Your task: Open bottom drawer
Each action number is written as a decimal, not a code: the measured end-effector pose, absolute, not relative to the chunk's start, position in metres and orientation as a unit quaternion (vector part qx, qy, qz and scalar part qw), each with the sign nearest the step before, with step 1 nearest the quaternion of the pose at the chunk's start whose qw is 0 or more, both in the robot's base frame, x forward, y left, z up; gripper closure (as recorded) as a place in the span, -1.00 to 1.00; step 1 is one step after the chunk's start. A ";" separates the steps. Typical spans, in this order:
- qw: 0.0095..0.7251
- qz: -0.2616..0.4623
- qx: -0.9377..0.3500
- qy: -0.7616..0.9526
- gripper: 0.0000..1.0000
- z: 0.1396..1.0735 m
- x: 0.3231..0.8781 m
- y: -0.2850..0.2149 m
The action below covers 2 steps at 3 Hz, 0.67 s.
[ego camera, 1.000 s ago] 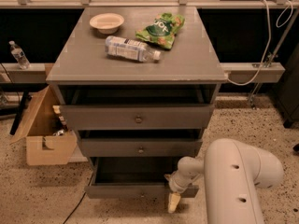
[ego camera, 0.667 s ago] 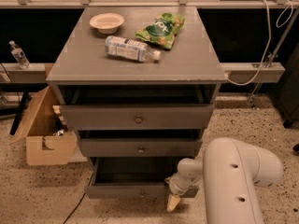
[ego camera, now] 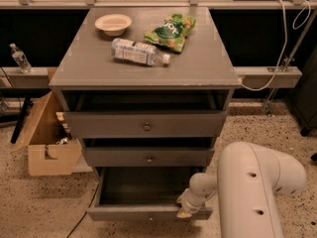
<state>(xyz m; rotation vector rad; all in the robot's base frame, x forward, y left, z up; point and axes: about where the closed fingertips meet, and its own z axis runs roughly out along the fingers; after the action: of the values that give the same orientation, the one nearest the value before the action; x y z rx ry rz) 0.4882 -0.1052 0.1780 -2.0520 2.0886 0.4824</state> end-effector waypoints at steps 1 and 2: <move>0.087 0.170 -0.686 0.702 0.77 0.178 0.478 -0.106; 0.089 0.176 -0.685 0.702 0.71 0.178 0.474 -0.107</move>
Offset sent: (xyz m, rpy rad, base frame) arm -0.0185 -0.0063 0.0025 0.0457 0.0230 -0.0110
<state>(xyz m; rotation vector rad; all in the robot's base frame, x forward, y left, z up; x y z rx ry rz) 0.4744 -0.1075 0.1776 -2.0373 2.0874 0.5232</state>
